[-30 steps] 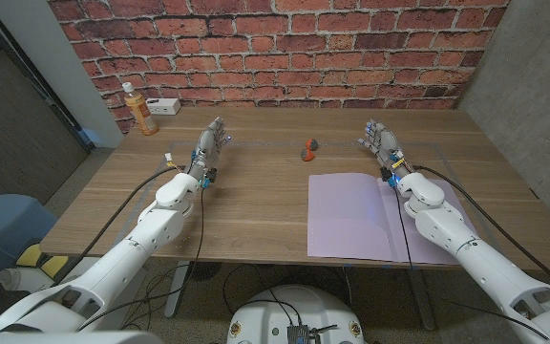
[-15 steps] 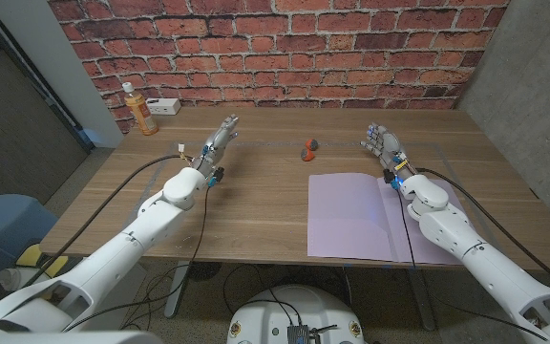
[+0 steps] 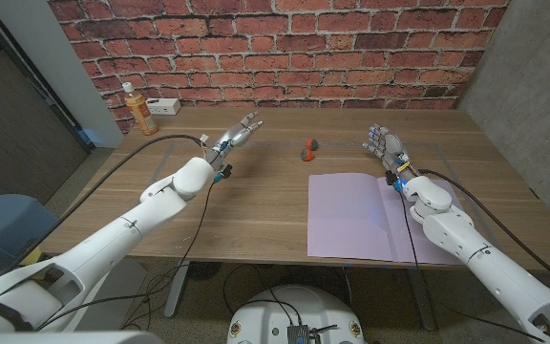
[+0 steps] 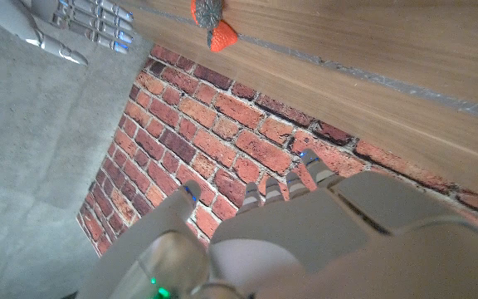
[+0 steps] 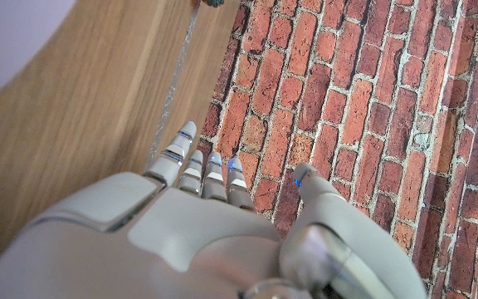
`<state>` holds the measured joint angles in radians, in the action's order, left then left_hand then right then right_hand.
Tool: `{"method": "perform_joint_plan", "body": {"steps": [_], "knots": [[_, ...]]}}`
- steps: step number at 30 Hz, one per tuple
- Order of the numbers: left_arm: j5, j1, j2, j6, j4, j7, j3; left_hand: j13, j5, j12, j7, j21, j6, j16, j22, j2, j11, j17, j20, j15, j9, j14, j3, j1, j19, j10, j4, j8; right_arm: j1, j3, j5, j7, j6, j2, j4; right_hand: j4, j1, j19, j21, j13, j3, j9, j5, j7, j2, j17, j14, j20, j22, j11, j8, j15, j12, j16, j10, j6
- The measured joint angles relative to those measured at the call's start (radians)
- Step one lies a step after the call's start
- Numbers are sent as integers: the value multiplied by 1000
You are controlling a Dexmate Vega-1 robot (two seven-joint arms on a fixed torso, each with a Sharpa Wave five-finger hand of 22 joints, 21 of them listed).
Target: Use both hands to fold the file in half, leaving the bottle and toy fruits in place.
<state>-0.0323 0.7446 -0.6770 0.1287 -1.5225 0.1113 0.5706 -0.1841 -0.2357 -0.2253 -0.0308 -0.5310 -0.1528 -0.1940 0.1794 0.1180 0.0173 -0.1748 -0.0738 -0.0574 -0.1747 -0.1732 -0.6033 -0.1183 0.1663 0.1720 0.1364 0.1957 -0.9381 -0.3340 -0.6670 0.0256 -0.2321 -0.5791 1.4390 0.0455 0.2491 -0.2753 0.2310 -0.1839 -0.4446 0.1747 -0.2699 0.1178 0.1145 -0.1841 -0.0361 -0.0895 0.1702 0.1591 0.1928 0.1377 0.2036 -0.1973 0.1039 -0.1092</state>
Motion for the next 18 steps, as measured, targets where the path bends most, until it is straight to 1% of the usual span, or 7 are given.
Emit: {"method": "perform_joint_plan", "body": {"steps": [1,2,5,9,11,12,18], "knots": [[-19,0,0,-2,0,-3,0,0,0,1,-3,0,3,5,0,1,0,0,0,0,0,0,0,-1,0,0,0,0,-3,1,0,0,0,-2,4,0,0,0,0,0,0,0,0,0,0,0,0,0,0,0,0,0,0,0,0,0],[-42,-36,-18,-4,-26,-7,47,0,0,1,-3,0,3,7,0,1,0,0,0,2,0,2,0,-1,0,0,0,0,-4,2,2,13,0,-2,5,0,0,0,0,0,0,0,0,0,0,0,0,0,0,0,0,0,0,0,0,0],[-113,-59,-23,-11,-39,-18,74,0,0,1,-3,8,3,7,0,1,-9,-1,4,8,0,0,-4,-1,4,1,4,-4,-13,6,4,17,0,-8,16,-2,0,0,0,0,2,0,0,0,0,0,0,0,0,0,0,0,0,0,0,0],[-202,-59,-23,-13,-39,-36,74,0,0,8,-3,10,3,7,0,1,-11,-5,8,14,-3,2,-5,-1,7,0,10,-4,-23,12,4,17,0,-16,30,-11,5,0,-5,0,-3,0,2,0,3,0,0,0,0,0,0,0,0,0,0,0],[-225,-59,-23,-13,-39,-40,74,0,0,9,-3,13,3,7,0,1,-21,-5,13,17,-5,-2,-7,-1,2,0,15,-3,-26,14,4,17,0,-19,35,-14,15,0,-7,0,-6,0,4,0,7,0,0,0,0,0,0,0,0,0,0,0],[-257,-100,-25,-12,-54,-46,122,0,0,9,-4,13,4,7,0,1,-21,-5,13,20,-5,1,-7,-1,2,0,16,-3,-30,16,12,31,-4,-22,40,-17,17,0,-7,0,-9,0,4,0,9,0,0,0,0,0,0,0,0,0,0,0],[-354,-132,-20,17,-59,-63,162,0,0,4,-14,17,25,7,0,1,-35,-2,13,31,-4,2,-11,-1,2,1,19,-3,-47,28,25,58,-6,-36,66,-31,33,0,-7,0,-16,0,4,5,12,3,0,0,0,0,0,0,0,0,0,-5]]}}
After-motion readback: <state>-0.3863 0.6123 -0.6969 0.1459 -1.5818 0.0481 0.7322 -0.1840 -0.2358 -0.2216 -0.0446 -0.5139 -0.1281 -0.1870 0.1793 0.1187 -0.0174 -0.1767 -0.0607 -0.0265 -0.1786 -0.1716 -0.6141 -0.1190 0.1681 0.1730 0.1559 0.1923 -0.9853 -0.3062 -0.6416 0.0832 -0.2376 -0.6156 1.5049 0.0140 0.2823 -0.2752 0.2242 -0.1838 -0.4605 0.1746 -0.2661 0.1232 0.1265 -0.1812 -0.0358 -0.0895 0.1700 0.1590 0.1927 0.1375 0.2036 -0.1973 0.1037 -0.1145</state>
